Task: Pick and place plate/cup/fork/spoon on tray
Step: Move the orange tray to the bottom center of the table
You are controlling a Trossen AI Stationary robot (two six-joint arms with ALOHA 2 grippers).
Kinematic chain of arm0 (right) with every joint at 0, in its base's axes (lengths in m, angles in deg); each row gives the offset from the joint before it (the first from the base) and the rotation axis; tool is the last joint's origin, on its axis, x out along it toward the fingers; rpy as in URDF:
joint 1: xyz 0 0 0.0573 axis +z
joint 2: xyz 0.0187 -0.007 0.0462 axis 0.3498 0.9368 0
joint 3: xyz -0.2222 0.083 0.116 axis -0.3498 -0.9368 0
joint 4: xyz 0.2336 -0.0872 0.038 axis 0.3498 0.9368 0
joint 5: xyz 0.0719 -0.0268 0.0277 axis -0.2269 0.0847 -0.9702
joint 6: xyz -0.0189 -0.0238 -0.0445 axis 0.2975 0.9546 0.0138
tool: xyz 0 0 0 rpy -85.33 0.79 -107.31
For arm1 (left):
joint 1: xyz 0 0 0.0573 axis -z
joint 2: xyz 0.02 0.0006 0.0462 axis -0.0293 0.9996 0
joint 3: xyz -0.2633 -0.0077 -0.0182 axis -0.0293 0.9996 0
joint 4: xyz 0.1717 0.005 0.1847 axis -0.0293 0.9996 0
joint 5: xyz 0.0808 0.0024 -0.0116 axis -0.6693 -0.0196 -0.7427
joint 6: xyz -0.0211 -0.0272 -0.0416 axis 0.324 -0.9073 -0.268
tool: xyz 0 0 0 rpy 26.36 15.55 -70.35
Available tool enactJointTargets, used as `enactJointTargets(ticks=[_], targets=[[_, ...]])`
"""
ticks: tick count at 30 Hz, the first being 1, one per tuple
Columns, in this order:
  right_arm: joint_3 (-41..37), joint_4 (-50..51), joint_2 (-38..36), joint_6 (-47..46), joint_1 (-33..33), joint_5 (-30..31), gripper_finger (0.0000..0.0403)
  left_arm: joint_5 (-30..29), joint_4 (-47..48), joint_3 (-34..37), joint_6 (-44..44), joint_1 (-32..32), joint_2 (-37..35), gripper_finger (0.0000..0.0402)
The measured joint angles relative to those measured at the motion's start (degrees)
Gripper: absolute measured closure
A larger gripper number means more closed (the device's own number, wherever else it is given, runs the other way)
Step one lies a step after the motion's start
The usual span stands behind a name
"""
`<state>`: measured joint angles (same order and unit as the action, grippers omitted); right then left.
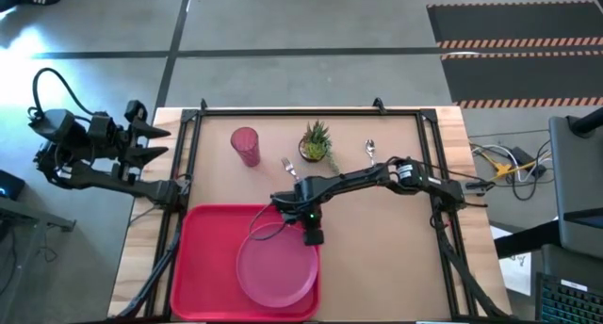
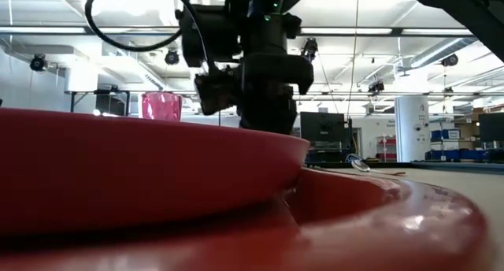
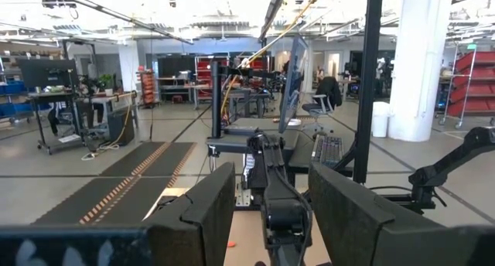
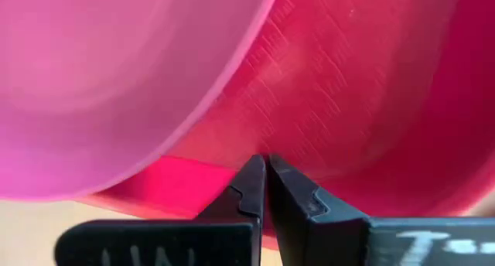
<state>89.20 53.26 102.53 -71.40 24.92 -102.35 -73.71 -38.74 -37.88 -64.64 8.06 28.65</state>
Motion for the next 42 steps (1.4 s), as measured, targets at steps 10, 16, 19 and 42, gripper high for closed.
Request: enactJointTargets(ticks=[10, 16, 19, 42], targets=[[-7.19, 0.61, -2.48, -1.04, 0.55, -0.44, 0.0394, 0.00, 0.04, 0.02, -0.93, 0.01, -0.04, 0.0252], [-13.25, 1.55, -6.84, -1.50, 0.13, 0.55, 0.0394, 0.00, 0.02, 0.00, -0.96, 0.00, -0.04, 0.0252], [-16.37, 1.05, -9.12, -2.48, -0.29, 1.67, 0.0394, 0.01, 0.02, 0.00, -0.96, 0.00, -0.04, 0.0252], [-36.38, -15.24, -28.19, -17.24, -0.77, 1.60, 0.0394, 0.00, -0.07, 0.02, -0.94, -0.01, -0.04, 0.0252]])
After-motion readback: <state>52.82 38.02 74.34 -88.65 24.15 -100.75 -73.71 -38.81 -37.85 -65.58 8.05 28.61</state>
